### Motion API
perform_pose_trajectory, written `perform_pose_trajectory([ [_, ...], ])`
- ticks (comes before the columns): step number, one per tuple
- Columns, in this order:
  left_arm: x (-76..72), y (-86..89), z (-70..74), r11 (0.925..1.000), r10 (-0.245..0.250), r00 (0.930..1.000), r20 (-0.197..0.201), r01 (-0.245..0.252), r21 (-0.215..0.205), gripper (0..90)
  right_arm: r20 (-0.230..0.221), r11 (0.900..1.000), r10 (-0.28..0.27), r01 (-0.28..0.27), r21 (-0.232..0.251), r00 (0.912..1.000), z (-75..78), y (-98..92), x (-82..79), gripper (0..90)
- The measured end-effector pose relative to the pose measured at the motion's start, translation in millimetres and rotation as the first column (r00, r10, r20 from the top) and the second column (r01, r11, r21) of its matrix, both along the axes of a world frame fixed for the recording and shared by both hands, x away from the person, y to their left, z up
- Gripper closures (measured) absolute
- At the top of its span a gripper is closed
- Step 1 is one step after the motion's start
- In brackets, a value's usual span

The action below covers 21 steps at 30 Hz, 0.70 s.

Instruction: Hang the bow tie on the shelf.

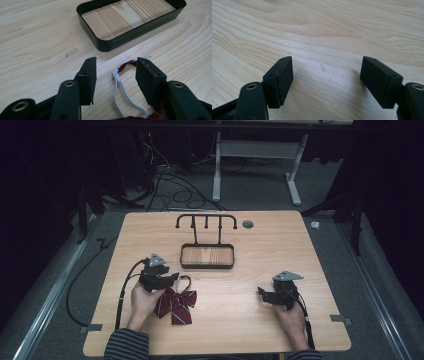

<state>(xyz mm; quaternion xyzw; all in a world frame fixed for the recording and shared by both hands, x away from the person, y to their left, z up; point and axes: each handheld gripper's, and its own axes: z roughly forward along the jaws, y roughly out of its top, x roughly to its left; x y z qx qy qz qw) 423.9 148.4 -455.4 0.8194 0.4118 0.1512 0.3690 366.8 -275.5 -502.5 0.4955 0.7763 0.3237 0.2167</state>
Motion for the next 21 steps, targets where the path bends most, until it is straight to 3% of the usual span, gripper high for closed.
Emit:
perform_pose_trajectory([
  [12,14.8,-12.2,-17.4,0.9993,-0.007,0.9976,-0.069,0.009,0.036,56.7,0.0,1.0,0.0,0.0,0.0,1.0,0.0,0.0,0.0,27.9],
  [21,20.5,-15.2,-27.6,0.9982,0.002,0.9965,-0.084,0.003,0.061,62.2,0.001,1.0,0.003,-0.003,-0.001,1.0,0.0,0.0,0.1,27.9],
])
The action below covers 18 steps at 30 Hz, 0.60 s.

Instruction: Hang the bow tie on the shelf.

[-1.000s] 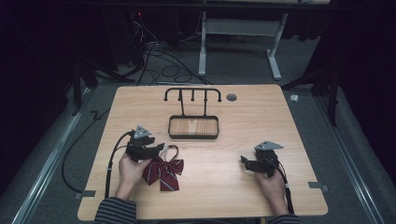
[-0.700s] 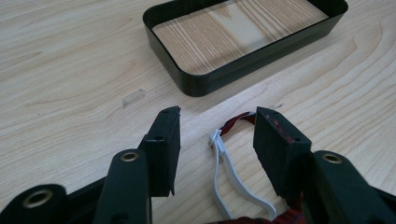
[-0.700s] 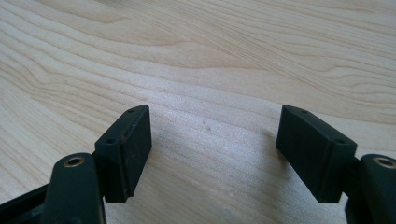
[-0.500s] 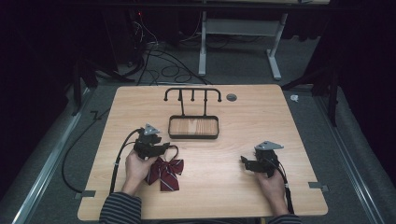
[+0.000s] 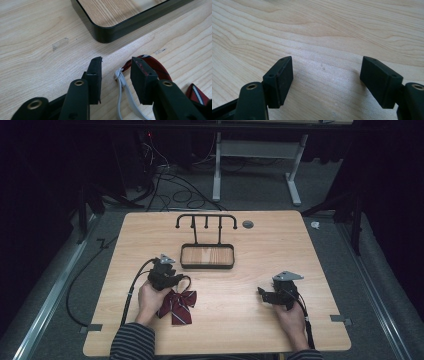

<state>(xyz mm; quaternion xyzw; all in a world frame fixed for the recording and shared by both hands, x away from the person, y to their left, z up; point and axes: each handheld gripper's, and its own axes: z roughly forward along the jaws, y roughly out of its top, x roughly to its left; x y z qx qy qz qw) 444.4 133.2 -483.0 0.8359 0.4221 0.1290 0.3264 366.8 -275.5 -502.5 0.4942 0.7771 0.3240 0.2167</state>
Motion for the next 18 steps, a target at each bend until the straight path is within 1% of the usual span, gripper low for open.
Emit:
perform_pose_trajectory([
  [6,2.0,0.0,-3.2,1.0,-0.001,1.0,-0.006,0.001,0.008,66.7,-0.001,1.0,0.0,0.0,0.0,1.0,0.0,0.0,0.0,27.9],
  [12,2.7,-0.9,-5.1,0.9999,-0.015,0.9998,-0.011,0.015,0.002,72.9,-0.001,1.0,-0.001,0.001,0.002,1.0,0.0,0.2,-0.1,27.9],
  [15,2.8,-1.4,-6.0,0.9997,-0.024,0.9995,-0.02,0.024,0.006,76.1,0.0,1.0,-0.001,0.001,0.001,1.0,0.0,0.1,0.0,27.9],
  [18,2.6,-2.2,-6.9,0.9997,-0.024,0.9996,-0.016,0.024,0.01,79.0,-0.001,1.0,-0.001,0.001,0.002,1.0,0.0,0.2,-0.1,27.9],
])
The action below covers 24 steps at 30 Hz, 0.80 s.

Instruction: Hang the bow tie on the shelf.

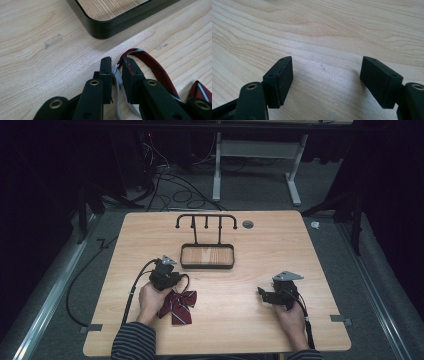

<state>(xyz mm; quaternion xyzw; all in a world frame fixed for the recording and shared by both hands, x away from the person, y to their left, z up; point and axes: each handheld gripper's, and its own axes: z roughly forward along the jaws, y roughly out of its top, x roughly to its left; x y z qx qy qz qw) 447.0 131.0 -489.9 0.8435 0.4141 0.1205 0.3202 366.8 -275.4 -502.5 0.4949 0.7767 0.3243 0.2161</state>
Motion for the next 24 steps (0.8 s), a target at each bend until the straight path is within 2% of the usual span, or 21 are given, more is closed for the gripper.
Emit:
perform_pose_trajectory([
  [7,-1.0,0.6,1.6,0.9999,-0.006,1.0,0.004,0.006,0.011,83.9,0.0,1.0,0.0,0.0,0.0,1.0,0.0,0.0,0.0,27.9],
  [10,-3.1,1.1,5.4,1.0,-0.007,0.9998,0.018,0.007,0.003,84.2,-0.001,1.0,0.003,-0.003,0.0,1.0,0.1,0.0,-0.1,27.9],
  [20,-18.4,9.2,31.4,0.9999,-0.011,0.9956,0.093,0.012,-0.01,84.4,0.0,1.0,0.005,-0.005,-0.001,1.0,0.0,-0.1,-0.1,27.9],
  [24,-25.0,14.5,42.0,0.9996,-0.005,0.9927,0.12,0.008,-0.027,84.4,-0.001,1.0,0.005,-0.005,0.0,1.0,0.1,0.0,-0.4,27.9],
])
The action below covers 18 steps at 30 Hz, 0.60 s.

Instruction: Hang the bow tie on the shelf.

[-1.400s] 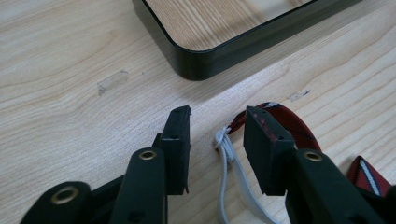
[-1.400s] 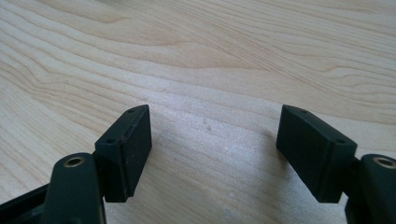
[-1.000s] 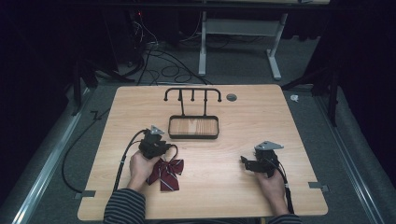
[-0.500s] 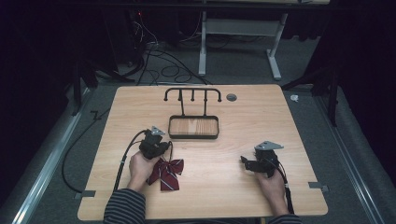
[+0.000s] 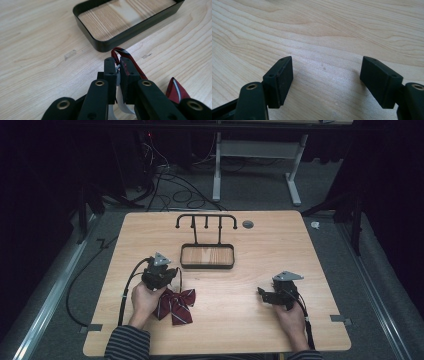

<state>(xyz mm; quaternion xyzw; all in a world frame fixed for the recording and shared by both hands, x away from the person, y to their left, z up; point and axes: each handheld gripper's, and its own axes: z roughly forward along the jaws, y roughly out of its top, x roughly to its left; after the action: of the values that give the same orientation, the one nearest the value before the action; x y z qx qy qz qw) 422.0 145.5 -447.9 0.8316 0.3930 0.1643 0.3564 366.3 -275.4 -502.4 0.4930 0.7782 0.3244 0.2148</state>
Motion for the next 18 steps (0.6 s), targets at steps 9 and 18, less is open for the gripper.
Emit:
perform_pose_trajectory([
  [9,-11.4,2.0,23.6,0.9998,-0.013,0.9987,0.05,0.013,-0.016,84.4,0.001,1.0,0.002,-0.002,0.001,1.0,-0.1,0.1,-0.3,27.9],
  [18,-18.3,-3.5,51.7,0.9995,-0.021,0.9919,0.125,0.023,-0.019,84.5,0.001,1.0,0.007,-0.007,0.001,1.0,-0.1,0.1,-0.8,27.8],
])
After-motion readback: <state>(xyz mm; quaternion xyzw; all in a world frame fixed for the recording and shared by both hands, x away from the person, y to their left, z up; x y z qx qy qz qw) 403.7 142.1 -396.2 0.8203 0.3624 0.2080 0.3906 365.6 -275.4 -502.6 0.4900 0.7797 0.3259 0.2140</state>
